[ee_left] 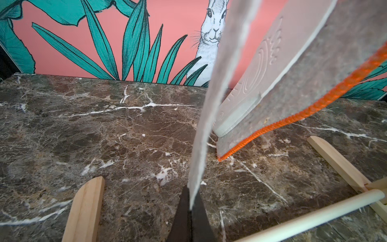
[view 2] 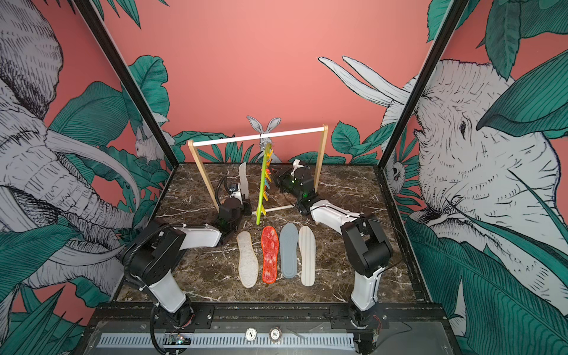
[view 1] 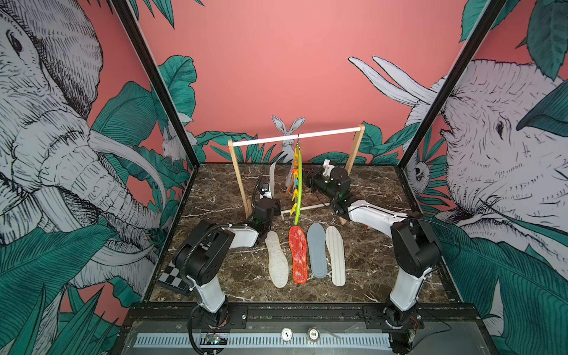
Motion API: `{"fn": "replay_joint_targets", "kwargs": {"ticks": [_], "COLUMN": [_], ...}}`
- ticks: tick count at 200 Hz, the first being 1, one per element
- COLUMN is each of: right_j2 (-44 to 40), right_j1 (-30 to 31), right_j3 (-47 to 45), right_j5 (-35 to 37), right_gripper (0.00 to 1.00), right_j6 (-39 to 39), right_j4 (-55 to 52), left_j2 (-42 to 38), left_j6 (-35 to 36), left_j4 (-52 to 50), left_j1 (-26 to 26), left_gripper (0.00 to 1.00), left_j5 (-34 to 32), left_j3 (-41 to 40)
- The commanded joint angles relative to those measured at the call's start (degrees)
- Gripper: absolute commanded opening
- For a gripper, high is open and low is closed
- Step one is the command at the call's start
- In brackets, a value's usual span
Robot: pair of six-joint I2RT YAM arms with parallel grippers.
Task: Take the shoe insoles off the hanger
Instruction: Open the clamp at the hanger, then place the insole at the center of the board.
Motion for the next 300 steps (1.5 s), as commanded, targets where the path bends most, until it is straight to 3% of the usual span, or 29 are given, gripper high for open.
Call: {"fn": "replay_joint_targets", "kwargs": {"ticks": [1,92,126,244,300], "right_j2": [0.49,-1.49,-2.71,-9.16,-12.51], "right_j1": [0.32,0.14,0.05,-0.91,-2.76], "right_j3": [1.13,-1.34,-2.68,-10.92,-17.88], "right_j5": [-0.39,0.54,0.82,0.71,-3.41], "right_gripper": [0.26,0.54,0.61,0.66,0.68], "right_j6": [0.04,-1.58,-2.63,-6.87,-9.54], "right_j4": [3.21,2.37,1.74,-0.07,-3.05], "left_j2": [-2.46,-3.6,-4.56,-10.01,-15.2], "left_j6": [-0.36,-0.01,0.37,1.73,-0.87], "left_j4": [0.62,0.68,0.27,-6.02,-12.84], "left_j1": [0.29,0.26,0.39,0.57,1.66], "left_gripper": [0.0,0.0,0.0,0.0,0.0], "left_j5": [-0.59,1.16,2.33,15.12,20.14], "left_j3": [-0.82,-1.96,-2.69,-4.11,-5.52]}}
